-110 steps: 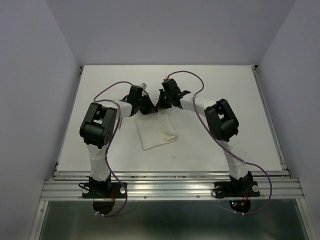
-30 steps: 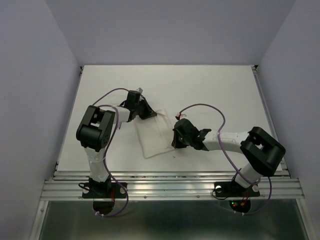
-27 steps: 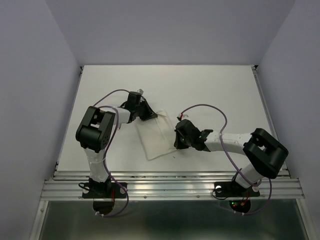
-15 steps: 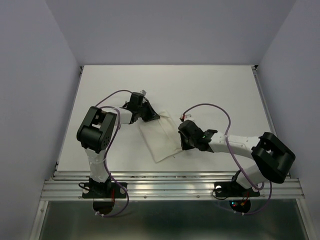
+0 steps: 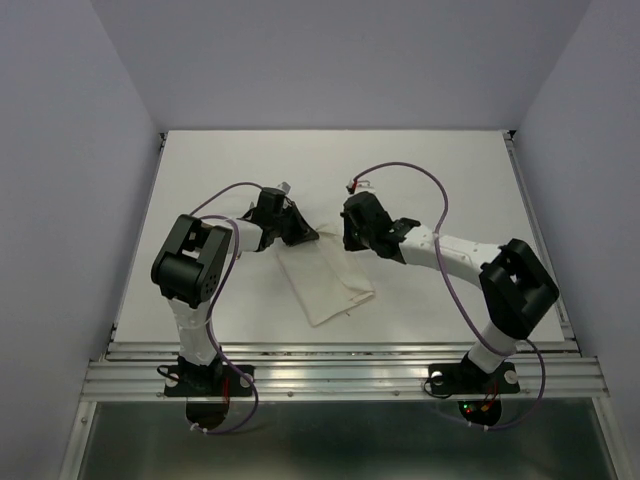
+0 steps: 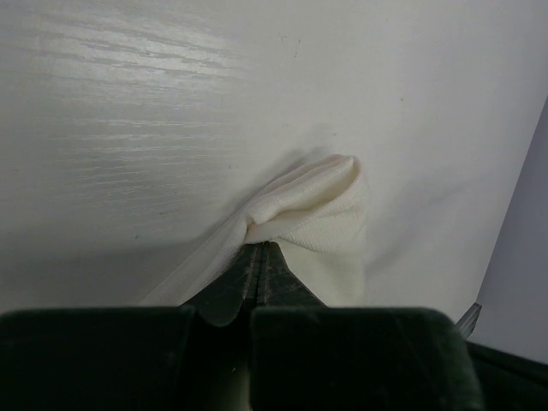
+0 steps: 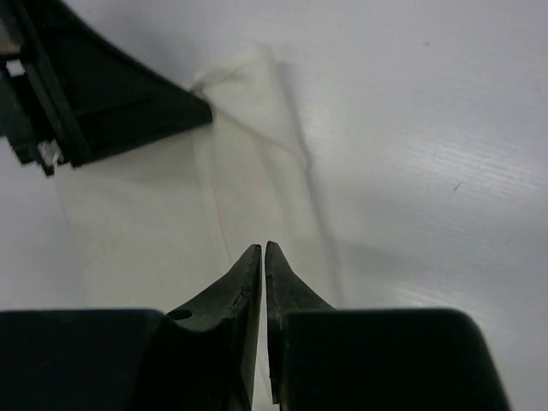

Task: Fold the napkin into a case and place the utensils inside
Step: Fold the lower triangle-folded napkin at the center of the board.

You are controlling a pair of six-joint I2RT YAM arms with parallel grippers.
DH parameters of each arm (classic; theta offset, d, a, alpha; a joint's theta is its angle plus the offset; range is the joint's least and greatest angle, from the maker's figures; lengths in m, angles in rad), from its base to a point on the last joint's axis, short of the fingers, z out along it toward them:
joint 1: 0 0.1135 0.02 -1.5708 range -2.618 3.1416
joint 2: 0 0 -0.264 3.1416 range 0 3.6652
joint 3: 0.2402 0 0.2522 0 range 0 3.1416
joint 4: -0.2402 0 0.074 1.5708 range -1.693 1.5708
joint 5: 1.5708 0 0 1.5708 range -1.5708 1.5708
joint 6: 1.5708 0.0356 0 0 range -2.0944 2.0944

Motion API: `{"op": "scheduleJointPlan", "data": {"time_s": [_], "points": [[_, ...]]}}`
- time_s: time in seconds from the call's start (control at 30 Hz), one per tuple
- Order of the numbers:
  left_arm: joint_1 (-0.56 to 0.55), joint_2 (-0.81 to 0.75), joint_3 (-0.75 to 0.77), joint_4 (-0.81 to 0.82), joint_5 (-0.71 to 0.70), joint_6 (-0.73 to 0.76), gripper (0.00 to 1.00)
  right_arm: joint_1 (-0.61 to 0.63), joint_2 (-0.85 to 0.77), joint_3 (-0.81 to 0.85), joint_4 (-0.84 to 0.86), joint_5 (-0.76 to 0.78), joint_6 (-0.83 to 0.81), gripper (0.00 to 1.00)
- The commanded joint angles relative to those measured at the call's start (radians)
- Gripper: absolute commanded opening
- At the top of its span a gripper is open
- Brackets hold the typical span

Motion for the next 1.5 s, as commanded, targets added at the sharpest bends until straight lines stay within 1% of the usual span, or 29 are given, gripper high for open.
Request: {"op": "scheduleJointPlan", "data": {"time_s": [0.0, 0.07, 0.3, 0.43, 0.7, 0.87, 1.07, 1.27, 1.47], "points": [[0.001, -0.044, -0.020, -0.012, -0.004, 0.027, 0.00, -0.043, 0.116, 0.143, 0.060, -0.036, -0.021, 0.10], [0.003, -0.044, -0.018, -0.016, 0.001, 0.032, 0.00, -0.043, 0.182, 0.224, 0.058, -0.040, -0.029, 0.10], [0.006, -0.042, -0.012, -0.024, 0.006, 0.044, 0.00, -0.062, 0.322, 0.378, 0.058, -0.042, -0.020, 0.09], [0.010, -0.041, -0.007, -0.030, 0.010, 0.049, 0.00, -0.062, 0.397, 0.404, 0.060, -0.031, -0.008, 0.09], [0.021, -0.039, 0.025, -0.059, 0.009, 0.081, 0.00, -0.081, 0.489, 0.416, 0.061, 0.012, 0.009, 0.09], [0.021, -0.024, 0.104, -0.133, 0.012, 0.134, 0.00, -0.081, 0.506, 0.409, 0.057, 0.009, 0.035, 0.10], [0.021, -0.084, 0.150, -0.187, -0.003, 0.171, 0.00, -0.081, 0.484, 0.399, 0.055, -0.027, 0.049, 0.10], [0.021, -0.099, 0.166, -0.190, 0.001, 0.147, 0.00, -0.081, 0.472, 0.405, 0.057, -0.031, 0.055, 0.09], [0.018, -0.044, 0.177, -0.127, 0.032, 0.084, 0.00, -0.081, 0.471, 0.413, 0.057, -0.048, 0.060, 0.09]]}}
